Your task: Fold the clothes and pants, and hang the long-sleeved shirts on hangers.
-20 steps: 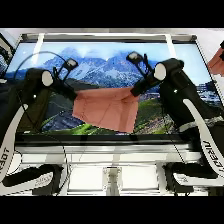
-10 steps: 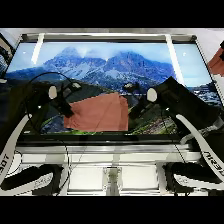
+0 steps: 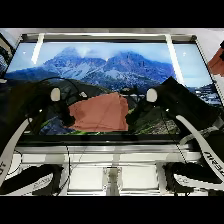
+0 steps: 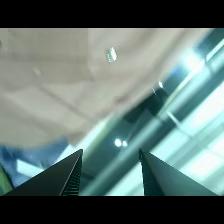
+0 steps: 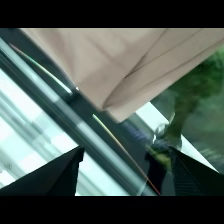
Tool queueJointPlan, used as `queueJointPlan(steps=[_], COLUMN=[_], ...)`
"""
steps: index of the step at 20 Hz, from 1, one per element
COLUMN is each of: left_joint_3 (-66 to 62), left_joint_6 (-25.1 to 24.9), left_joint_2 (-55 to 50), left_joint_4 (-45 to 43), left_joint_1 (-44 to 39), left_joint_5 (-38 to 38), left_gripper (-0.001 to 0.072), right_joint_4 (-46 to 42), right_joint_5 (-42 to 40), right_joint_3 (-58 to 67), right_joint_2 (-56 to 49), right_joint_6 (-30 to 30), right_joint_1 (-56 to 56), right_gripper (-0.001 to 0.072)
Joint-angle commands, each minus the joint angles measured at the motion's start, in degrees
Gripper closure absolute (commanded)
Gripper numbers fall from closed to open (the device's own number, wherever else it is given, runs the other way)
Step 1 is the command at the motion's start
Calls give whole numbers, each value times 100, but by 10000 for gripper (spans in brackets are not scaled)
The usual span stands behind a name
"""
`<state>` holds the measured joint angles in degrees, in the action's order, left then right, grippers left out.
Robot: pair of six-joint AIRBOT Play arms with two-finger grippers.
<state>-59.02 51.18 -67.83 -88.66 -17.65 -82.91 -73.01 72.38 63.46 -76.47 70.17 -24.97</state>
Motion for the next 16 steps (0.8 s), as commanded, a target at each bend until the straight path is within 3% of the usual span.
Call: queueJointPlan(steps=[1,3,7,13,16], left_joint_3=[2,2,2,2,2], left_joint_6=[190,732,1812,1856,1853], left_joint_2=[579,1032,1690,1880,1880], left_joint_4=[173,175,175,177,175], left_joint_1=[326,726,1390,1488,1491], left_joint_5=[-470,-396,-369,-343,-345], left_gripper=[296,296,296,296,296], right_joint_4=[1099,1941,3550,3705,3366], right_joint_5=[-39,-168,-153,-223,-254], right_joint_3=[94,94,109,918,1521], right_joint_2=[-39,-319,-1403,-2706,-3174], right_joint_6=[-398,-555,-942,-866,-321], right_joint_1=[802,1510,2345,1875,1528], right_gripper=[89,29,21,22,33])
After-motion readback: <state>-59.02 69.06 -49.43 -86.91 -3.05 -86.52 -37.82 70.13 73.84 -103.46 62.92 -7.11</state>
